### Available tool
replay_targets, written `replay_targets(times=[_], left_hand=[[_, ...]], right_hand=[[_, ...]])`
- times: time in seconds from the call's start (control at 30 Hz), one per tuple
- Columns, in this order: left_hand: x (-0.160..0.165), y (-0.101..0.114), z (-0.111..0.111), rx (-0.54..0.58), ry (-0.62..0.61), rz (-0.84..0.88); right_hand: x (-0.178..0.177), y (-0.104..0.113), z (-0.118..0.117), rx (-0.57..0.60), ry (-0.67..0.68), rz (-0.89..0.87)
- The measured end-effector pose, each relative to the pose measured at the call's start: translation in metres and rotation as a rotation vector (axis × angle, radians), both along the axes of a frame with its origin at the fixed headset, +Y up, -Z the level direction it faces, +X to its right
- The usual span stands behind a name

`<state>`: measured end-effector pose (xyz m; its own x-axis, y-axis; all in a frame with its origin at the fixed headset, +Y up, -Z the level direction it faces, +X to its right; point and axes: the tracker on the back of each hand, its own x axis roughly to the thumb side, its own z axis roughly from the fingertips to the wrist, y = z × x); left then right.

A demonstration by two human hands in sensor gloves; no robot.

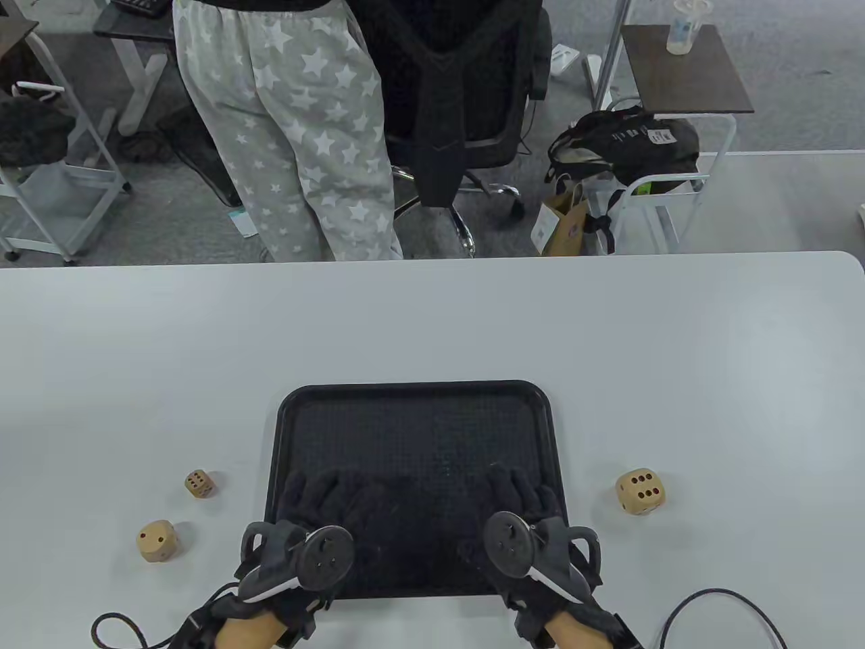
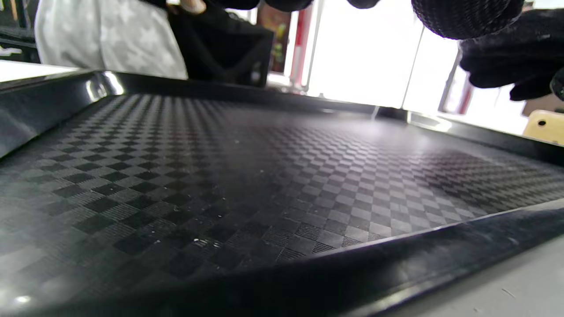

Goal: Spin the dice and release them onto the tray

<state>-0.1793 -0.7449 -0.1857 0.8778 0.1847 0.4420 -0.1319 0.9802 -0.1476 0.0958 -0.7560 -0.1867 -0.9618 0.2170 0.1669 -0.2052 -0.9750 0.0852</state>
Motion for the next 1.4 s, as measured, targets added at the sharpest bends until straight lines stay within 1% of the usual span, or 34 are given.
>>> replay_targets(times=[0.07, 0.17, 0.4, 0.53, 0.67, 0.77, 0.8, 0.93, 1.0, 1.07, 1.17, 1.27, 1.33, 1.4], left_hand=[[0.0, -0.001, 0.0, -0.011, 0.002, 0.016], [0.001, 0.0, 0.001, 0.013, -0.001, -0.009], [0.0, 0.0, 0.001, 0.012, 0.004, -0.007], [0.0, -0.001, 0.001, 0.004, 0.002, -0.014], [0.0, -0.001, 0.002, 0.003, 0.004, -0.022], [-0.003, 0.0, 0.002, 0.005, 0.013, -0.022], [-0.003, 0.0, 0.002, 0.005, 0.014, -0.021], [-0.008, 0.0, 0.0, -0.005, 0.028, -0.014], [-0.009, -0.001, 0.0, -0.009, 0.032, -0.016], [-0.01, 0.0, 0.0, -0.011, 0.034, -0.018], [-0.011, 0.001, 0.001, -0.01, 0.036, -0.01], [-0.012, 0.0, 0.001, -0.009, 0.037, -0.011], [-0.012, 0.0, 0.001, -0.013, 0.038, -0.012], [-0.013, 0.001, 0.001, -0.014, 0.038, -0.013]], right_hand=[[0.001, 0.001, -0.001, 0.001, -0.004, -0.015], [0.002, 0.001, -0.001, 0.009, -0.012, -0.017], [0.006, 0.005, 0.001, 0.032, -0.032, -0.016], [0.015, 0.011, 0.002, 0.052, -0.054, -0.044], [0.029, 0.019, 0.002, 0.081, -0.102, -0.088], [0.045, 0.027, 0.004, 0.12, -0.182, -0.12], [0.047, 0.028, 0.004, 0.126, -0.193, -0.118], [0.071, 0.033, 0.004, 0.152, -0.309, -0.133], [0.09, 0.033, 0.003, 0.154, -0.397, -0.134], [0.104, 0.032, 0.002, 0.138, -0.459, -0.153], [0.134, 0.027, 0.002, 0.091, -0.58, -0.248], [0.152, 0.022, 0.001, 0.053, -0.658, -0.317], [0.163, 0.016, -0.001, 0.028, -0.714, -0.316], [0.173, 0.006, -0.006, -0.026, -0.759, -0.3]])
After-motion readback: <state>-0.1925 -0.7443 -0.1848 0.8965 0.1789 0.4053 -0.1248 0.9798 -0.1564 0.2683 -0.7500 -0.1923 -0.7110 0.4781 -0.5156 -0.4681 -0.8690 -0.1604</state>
